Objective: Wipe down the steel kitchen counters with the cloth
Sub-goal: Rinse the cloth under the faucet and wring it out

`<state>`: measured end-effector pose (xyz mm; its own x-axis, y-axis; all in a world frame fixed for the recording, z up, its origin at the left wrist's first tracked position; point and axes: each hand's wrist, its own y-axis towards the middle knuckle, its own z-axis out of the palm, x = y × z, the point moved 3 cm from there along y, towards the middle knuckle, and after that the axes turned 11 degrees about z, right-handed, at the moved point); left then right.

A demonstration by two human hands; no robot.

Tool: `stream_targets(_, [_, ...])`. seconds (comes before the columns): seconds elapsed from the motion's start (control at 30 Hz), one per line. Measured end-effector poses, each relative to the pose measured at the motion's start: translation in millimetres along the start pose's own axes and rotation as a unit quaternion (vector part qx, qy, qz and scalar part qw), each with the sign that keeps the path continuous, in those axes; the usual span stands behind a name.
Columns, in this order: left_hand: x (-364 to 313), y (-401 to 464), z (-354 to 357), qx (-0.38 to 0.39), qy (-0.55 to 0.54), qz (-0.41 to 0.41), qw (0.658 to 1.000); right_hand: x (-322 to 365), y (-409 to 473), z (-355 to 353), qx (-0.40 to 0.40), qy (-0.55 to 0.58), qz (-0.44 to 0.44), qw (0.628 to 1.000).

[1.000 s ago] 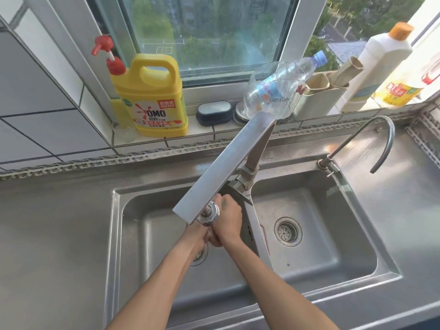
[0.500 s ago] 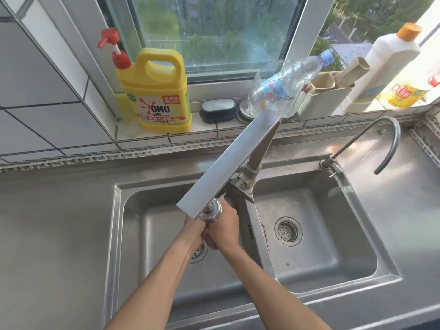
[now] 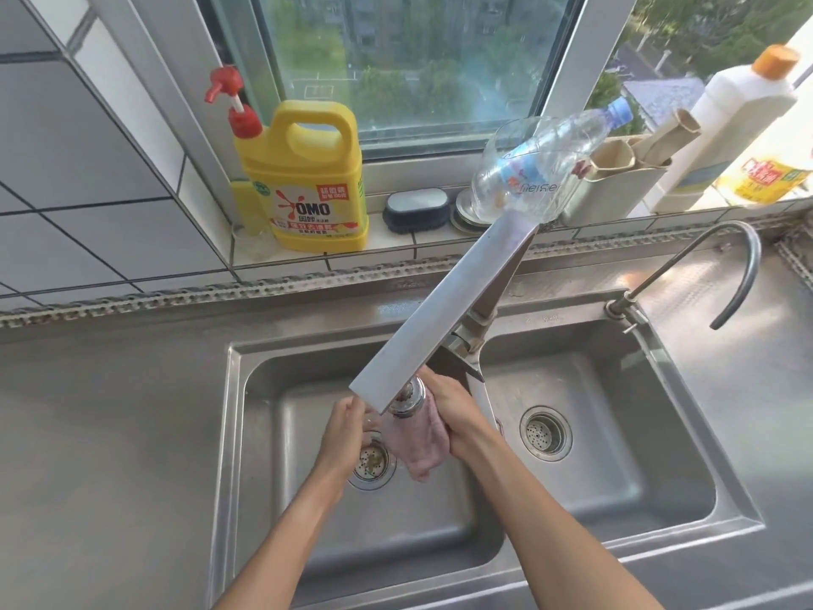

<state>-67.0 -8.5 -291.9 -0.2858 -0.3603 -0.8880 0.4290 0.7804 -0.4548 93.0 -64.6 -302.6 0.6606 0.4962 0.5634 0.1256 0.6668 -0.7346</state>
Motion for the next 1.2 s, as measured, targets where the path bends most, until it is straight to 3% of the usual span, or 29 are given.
stream_targets(0.07, [-11.9, 1.4, 2.0, 0.090, -0.021, 0.021, 0.995, -3.5, -1.5, 7.0, 0.050, -0.020, 0.032, 0.998])
stream_targets(0.13, [-14.1, 2.8, 2.7, 0.129, 0.007, 0.021, 0.991, -6.3, -3.2, 13.6, 0.074, -0.041, 0.055, 0.995])
stream_targets(0.27, [-8.9, 6.4, -6.3, 0.089, 0.034, 0.026, 0.995, -8.6, -8.3, 9.1, 0.020, -0.077, 0.041, 0.996])
stream_targets(0.37, [-14.4, 2.8, -6.7, 0.058, -0.024, 0.055, 0.996, -17.7, -11.8, -2.3, -0.010, -0.082, 0.037, 0.996])
stream_targets(0.47, [-19.6, -5.3, -5.2, 0.042, -0.115, 0.019, 0.992, -34.4, -14.3, -1.6, 0.010, -0.101, 0.069, 0.992])
stream_targets(0.6, [-19.4, -9.3, -11.2, 0.046, -0.135, -0.050, 0.989, -52.3, -15.6, 14.2, 0.083, -0.096, 0.110, 0.986])
stream_targets(0.67, [-17.2, -9.1, -14.0, 0.028, -0.132, -0.069, 0.989, -49.9, -13.5, 22.9, 0.066, -0.086, 0.093, 0.990])
stream_targets(0.73, [-15.0, -8.0, -16.8, 0.014, -0.130, -0.051, 0.990, -43.5, -11.9, 23.3, -0.034, -0.099, 0.070, 0.992])
stream_targets(0.8, [-13.8, -7.4, -18.3, 0.001, -0.134, -0.037, 0.990, -36.2, -11.7, 21.9, -0.084, -0.076, 0.038, 0.993])
stream_targets(0.97, [-12.8, -0.9, -7.7, -0.030, -0.164, -0.034, 0.985, -20.9, -24.0, 24.0, -0.082, -0.051, -0.017, 0.995])
stream_targets(1.1, [-20.5, 7.7, 8.8, -0.083, -0.165, -0.025, 0.983, -13.6, -38.9, 32.0, -0.094, -0.150, -0.174, 0.969])
stream_targets(1.2, [-22.4, 9.4, 26.5, -0.090, -0.156, -0.055, 0.982, -20.6, -43.2, 50.5, -0.142, -0.209, -0.158, 0.955])
